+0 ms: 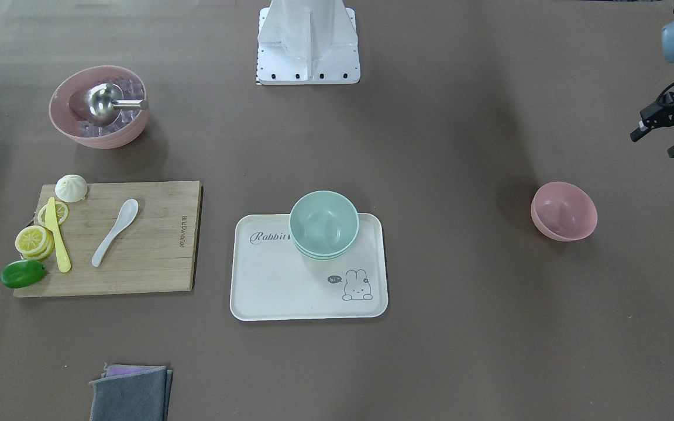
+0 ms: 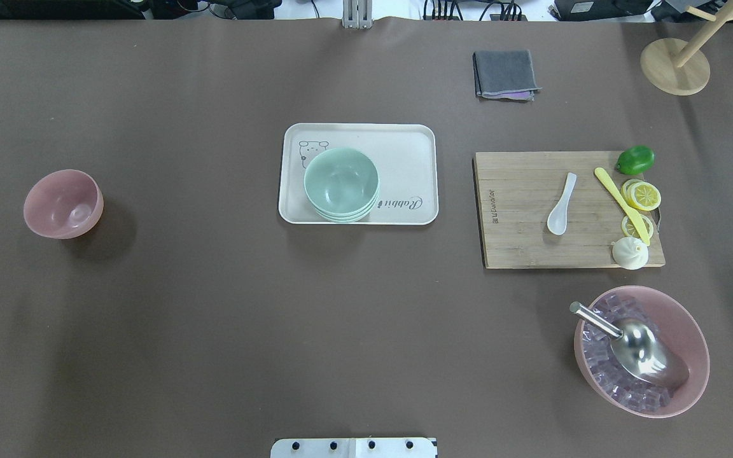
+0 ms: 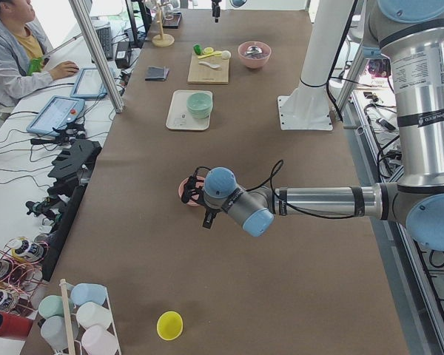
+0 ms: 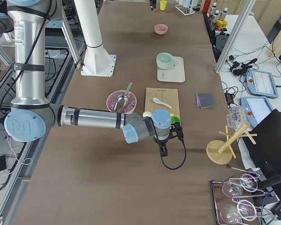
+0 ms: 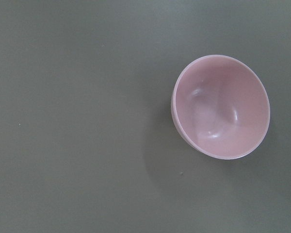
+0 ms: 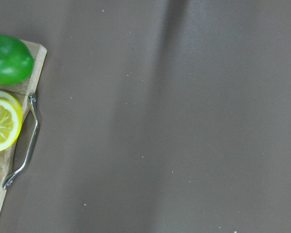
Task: Stack pink bowl on green and place spoon
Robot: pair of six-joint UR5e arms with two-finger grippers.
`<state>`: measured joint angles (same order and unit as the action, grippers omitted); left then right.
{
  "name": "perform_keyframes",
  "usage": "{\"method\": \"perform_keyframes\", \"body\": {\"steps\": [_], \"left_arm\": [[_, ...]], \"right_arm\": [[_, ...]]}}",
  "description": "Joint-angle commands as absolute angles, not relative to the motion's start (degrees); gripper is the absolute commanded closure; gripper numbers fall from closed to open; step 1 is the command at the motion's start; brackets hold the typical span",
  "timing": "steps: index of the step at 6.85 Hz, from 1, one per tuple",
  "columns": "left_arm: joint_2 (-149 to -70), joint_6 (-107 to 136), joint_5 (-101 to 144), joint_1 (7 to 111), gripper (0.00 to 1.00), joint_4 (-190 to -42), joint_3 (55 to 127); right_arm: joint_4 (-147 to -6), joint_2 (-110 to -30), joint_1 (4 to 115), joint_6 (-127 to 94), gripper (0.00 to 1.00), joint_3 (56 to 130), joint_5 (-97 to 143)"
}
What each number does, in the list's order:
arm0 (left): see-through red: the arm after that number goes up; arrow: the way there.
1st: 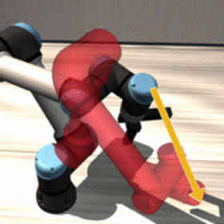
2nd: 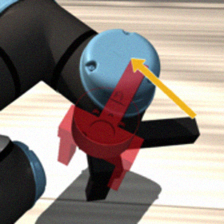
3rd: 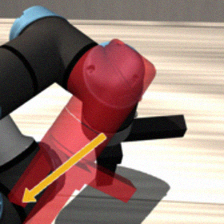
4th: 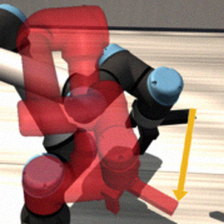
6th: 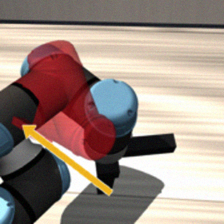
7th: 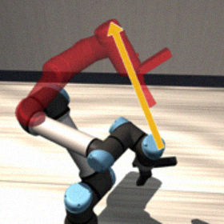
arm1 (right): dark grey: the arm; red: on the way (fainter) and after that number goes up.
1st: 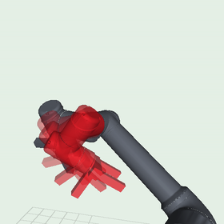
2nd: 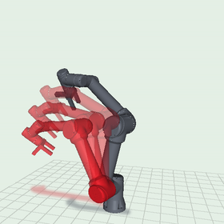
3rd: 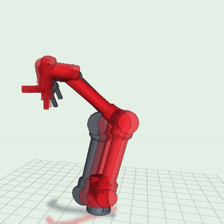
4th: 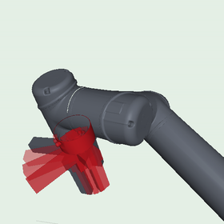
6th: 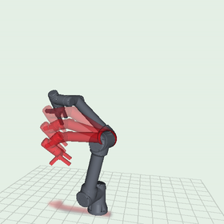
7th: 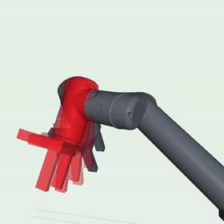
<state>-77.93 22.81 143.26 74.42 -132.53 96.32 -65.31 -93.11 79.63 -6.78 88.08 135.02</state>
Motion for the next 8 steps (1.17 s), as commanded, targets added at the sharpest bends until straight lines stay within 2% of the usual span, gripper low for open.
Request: {"method": "perform_keyframes", "body": {"steps": [1, 2, 5, 7, 8], "left_arm": [[-78.31, 28.17, 143.09, 72.7, 0.03, -132.28, 96.24], [-78.83, 30.47, 142.13, 69.29, 0.03, -132.1, 95.89], [-89.27, 36.83, 141.6, 65.4, 0.03, -132.19, 86.78], [-95.08, 36.83, 139.33, 63.73, 0.13, -132.36, 80.62], [-95.1, 36.91, 138.7, 62.68, 0.23, -132.45, 80.51]], "right_arm": [[-65.3, -93.08, 79.45, -6.77, 0.0, 88.24, 135.35], [-65.22, -93.08, 79.45, -6.85, 0.0, 88.42, 135.44], [-62.84, -92.29, 79.1, -6.86, 0.0, 87.89, 135.7], [-62.84, -91.07, 76.83, -6.94, 0.0, 87.8, 135.62], [-62.84, -90.18, 76.03, -7.03, 0.0, 87.98, 135.62]]}}
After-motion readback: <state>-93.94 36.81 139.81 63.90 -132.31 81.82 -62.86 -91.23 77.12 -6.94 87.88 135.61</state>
